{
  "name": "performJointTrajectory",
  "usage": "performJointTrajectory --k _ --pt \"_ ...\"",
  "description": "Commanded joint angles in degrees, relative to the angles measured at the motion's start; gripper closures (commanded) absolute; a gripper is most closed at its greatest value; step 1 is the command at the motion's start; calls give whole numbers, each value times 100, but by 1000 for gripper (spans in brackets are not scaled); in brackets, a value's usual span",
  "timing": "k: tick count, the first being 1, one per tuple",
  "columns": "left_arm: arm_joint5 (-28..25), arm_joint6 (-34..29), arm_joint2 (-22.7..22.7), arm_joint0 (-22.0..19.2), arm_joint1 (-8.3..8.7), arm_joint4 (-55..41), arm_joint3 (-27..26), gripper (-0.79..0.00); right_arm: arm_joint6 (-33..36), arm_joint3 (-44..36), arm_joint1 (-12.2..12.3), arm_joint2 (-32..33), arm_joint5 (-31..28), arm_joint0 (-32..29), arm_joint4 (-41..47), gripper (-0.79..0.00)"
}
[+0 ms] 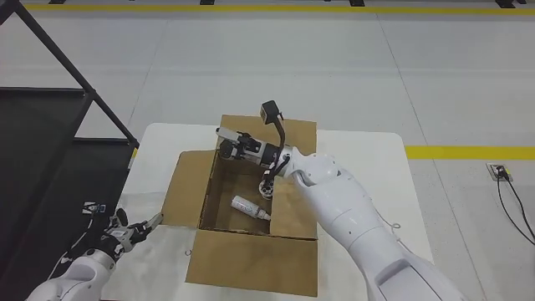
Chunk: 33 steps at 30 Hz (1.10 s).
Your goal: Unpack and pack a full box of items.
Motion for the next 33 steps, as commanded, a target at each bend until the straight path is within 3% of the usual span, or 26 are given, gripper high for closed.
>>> performJointTrajectory --k 1,12,33 --pt "-12 47 -94 91 -1 -43 -133 -785 30 -39 20 32 6 -16 -7 -785" --pt "-116 630 -530 619 -57 -531 -945 -785 281 -200 124 184 82 -122 -51 -785" --pt "-315 763 -755 883 -126 -616 -1724 -785 448 -520 339 474 173 -343 -163 -785"
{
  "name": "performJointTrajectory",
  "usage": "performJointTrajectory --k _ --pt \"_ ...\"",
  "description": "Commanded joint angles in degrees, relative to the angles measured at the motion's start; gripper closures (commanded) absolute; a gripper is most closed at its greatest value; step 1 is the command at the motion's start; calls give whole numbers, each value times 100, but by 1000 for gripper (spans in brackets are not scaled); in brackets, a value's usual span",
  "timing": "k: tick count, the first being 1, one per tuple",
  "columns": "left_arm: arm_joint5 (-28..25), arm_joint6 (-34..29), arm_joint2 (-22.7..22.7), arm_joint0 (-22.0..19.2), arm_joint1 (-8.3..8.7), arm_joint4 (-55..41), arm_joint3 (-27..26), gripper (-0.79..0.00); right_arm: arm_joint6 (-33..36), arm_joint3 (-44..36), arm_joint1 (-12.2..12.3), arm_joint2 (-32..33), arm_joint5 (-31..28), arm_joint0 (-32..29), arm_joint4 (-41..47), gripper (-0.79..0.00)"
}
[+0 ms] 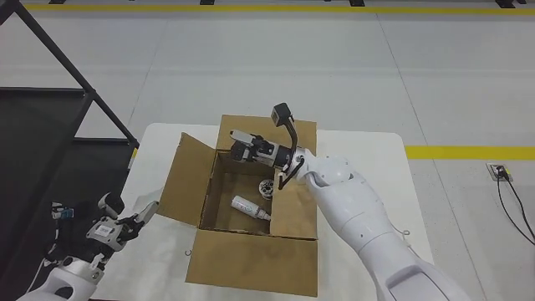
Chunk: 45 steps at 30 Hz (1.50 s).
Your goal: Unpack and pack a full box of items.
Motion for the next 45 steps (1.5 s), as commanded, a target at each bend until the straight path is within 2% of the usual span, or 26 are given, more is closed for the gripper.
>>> performJointTrajectory --k 1,9,15,18,21,23,30,33,45 --pt "-23 53 -47 53 -8 4 -111 -785 26 -32 19 23 -6 -12 -15 -785" --pt "-209 43 -269 177 -26 -108 -691 -785 246 -298 160 123 -181 -105 -279 -785" --pt "-635 -634 -139 -34 4 -563 -1170 -785 431 -772 408 438 -511 -418 -477 -785" --pt "-792 -1243 230 -397 35 -915 -1120 -785 507 -1193 571 715 -612 -743 -477 -785" --pt "-890 -1949 747 -996 64 -1423 -902 -785 512 -1742 747 1039 -653 -1170 -542 -785" --pt "-895 -2242 1113 -1407 72 -1399 -767 -785 460 -2193 865 1290 -698 -1524 -602 -785" --pt "-502 -2570 2556 -2528 -27 -1404 -188 -785 515 -3810 1253 2311 -462 -2776 -667 -785" --pt "-257 -2550 2964 -2878 -89 -1501 100 -785 582 -4272 1372 2640 -183 -3109 -677 -785" --pt "-206 -2547 3025 -2940 -99 -1487 146 -785 580 -4351 1392 2690 -107 -3152 -699 -785"
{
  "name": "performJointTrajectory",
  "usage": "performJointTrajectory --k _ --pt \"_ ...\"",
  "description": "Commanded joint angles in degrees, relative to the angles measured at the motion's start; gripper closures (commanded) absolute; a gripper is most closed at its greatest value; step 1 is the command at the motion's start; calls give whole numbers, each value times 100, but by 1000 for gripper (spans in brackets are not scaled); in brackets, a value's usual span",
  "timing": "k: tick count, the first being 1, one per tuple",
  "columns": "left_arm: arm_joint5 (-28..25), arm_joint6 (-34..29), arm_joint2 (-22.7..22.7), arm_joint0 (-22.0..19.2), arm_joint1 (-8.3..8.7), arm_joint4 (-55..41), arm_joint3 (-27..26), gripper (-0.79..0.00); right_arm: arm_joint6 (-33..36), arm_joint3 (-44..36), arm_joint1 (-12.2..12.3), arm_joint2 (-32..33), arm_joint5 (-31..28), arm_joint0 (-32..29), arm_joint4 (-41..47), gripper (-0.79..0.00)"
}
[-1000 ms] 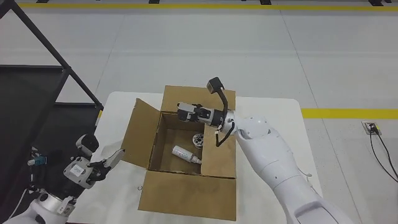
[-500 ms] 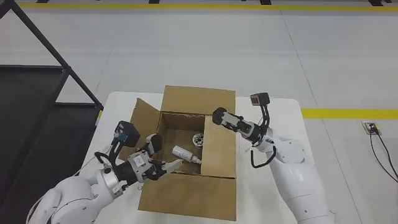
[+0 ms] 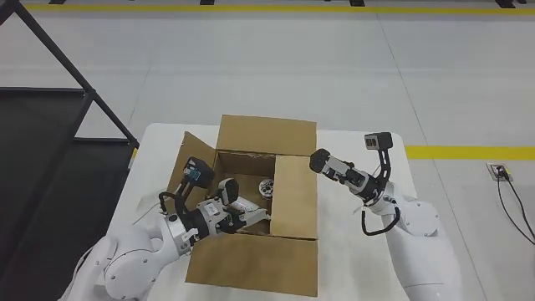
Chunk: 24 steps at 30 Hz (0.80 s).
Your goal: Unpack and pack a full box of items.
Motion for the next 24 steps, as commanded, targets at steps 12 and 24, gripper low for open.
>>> performJointTrajectory --k 12,24 --pt "0 0 0 0 0 0 0 -785 0 0 0 0 0 0 0 -785" --pt "1053 -185 1184 -974 -275 -1052 1089 -785 853 -494 376 577 7 -482 -115 -785"
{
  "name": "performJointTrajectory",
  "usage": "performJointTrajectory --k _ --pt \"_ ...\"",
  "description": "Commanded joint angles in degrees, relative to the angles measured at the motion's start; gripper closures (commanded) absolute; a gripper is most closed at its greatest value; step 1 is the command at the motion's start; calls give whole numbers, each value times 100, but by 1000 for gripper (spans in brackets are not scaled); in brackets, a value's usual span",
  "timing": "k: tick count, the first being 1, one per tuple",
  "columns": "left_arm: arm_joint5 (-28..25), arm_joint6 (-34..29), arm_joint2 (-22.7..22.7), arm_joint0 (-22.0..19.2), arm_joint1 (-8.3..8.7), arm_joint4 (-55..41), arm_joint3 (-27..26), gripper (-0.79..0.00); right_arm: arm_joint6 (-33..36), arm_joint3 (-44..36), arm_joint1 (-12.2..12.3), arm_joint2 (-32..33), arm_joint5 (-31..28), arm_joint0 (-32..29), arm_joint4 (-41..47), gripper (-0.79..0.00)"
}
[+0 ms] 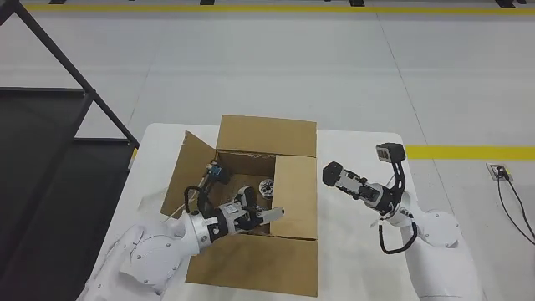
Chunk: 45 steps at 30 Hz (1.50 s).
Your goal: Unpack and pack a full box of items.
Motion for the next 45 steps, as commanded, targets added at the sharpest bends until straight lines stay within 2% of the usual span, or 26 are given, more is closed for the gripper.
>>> performJointTrajectory --k 1,4,8,13,18,23,31,36,40,45 --pt "286 -15 313 -298 -85 -209 357 -785 39 -60 89 120 54 -75 -40 -785" --pt "666 -152 634 -678 -190 -380 890 -785 63 -179 220 248 78 -228 62 -785" --pt "784 -331 935 -1075 -326 -833 1605 -785 35 -297 390 324 50 -387 208 -785" --pt "522 -396 1270 -1466 -508 -1373 2341 -785 -58 -415 580 312 -43 -523 367 -785" --pt "178 -345 1574 -1791 -682 -1624 2812 -785 -175 -554 758 310 -160 -667 487 -785" --pt "-76 -108 1578 -1846 -730 -1488 2752 -785 -270 -697 916 277 -256 -801 664 -785" --pt "80 7 1248 -1498 -629 -1087 1612 -785 -400 -804 1140 162 -385 -851 863 -785" --pt "244 235 1411 -1613 -709 -920 1125 -785 -450 -947 1294 199 -436 -957 1100 -785" --pt "461 335 1830 -2007 -872 -709 1254 -785 -500 -1109 1433 284 -486 -1172 1315 -785" --pt "553 702 2395 -2559 -1177 -704 1910 -785 -609 -1425 1638 502 -596 -1651 1682 -785"
